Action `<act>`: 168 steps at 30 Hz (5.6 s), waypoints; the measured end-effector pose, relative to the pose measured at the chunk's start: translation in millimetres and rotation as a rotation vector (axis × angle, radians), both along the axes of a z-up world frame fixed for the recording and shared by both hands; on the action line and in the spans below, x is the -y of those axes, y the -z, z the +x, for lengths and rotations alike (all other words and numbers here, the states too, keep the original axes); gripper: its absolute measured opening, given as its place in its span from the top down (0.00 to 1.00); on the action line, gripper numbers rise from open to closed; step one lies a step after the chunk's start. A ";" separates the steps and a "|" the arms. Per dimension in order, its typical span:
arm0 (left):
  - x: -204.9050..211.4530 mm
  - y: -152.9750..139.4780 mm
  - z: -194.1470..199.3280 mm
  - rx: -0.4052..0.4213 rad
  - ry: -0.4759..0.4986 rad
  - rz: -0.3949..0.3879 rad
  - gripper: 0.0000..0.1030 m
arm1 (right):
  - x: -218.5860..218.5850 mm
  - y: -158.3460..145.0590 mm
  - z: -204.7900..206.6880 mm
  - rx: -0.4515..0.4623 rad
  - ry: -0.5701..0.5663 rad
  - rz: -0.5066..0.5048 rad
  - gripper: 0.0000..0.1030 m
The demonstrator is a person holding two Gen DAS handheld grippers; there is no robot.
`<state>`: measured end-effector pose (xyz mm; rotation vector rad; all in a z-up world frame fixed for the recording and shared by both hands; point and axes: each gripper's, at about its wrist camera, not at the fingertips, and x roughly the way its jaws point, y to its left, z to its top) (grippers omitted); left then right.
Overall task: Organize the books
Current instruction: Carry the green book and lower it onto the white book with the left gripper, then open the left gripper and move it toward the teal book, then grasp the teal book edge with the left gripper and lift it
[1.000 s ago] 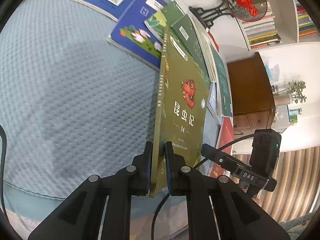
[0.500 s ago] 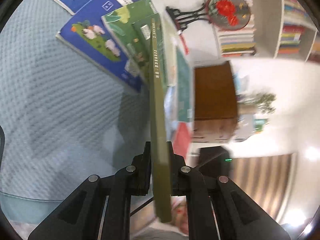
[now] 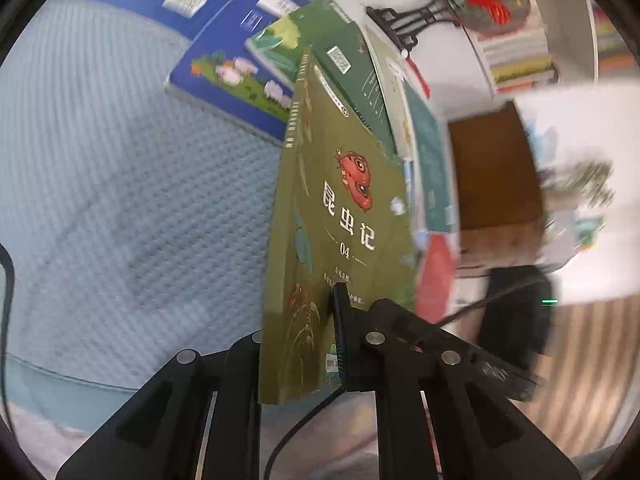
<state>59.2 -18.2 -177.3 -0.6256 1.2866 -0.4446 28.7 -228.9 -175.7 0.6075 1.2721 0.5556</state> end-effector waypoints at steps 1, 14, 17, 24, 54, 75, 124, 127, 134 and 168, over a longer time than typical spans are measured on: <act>4.2 -5.4 -0.1 0.025 0.014 0.046 0.89 | -12.1 -8.4 -1.6 0.048 -0.032 -0.077 0.82; -83.1 -69.4 -0.3 0.219 -0.056 0.092 0.90 | -116.3 -86.9 -4.3 0.349 -0.210 -0.326 0.80; -127.6 -83.1 9.2 0.248 -0.107 0.120 0.90 | -160.9 -98.5 18.9 0.376 -0.232 -0.290 0.79; -246.8 -85.6 48.0 0.258 -0.229 0.169 0.89 | -283.2 -96.4 86.7 0.412 -0.304 -0.238 0.79; -368.5 11.0 126.0 -0.078 -0.078 0.253 0.59 | -387.2 -11.3 171.8 0.198 -0.193 -0.304 0.79; -399.1 -9.6 131.4 -0.033 -0.017 0.462 0.25 | -357.0 -18.4 162.9 0.192 -0.090 -0.286 0.79; -101.3 -37.5 124.5 0.154 0.468 0.164 0.18 | -50.1 -26.3 30.3 -0.022 0.558 -0.412 0.43; -65.1 -44.5 115.8 0.170 0.497 0.181 0.18 | -12.1 -34.5 16.8 -0.001 0.607 -0.427 0.43; 31.5 -53.9 113.5 0.184 0.453 0.147 0.21 | 76.0 -57.2 13.3 0.060 0.637 -0.456 0.43; 148.1 -9.3 134.2 0.140 0.286 0.282 0.21 | 146.4 -29.0 107.0 0.107 0.230 -0.409 0.59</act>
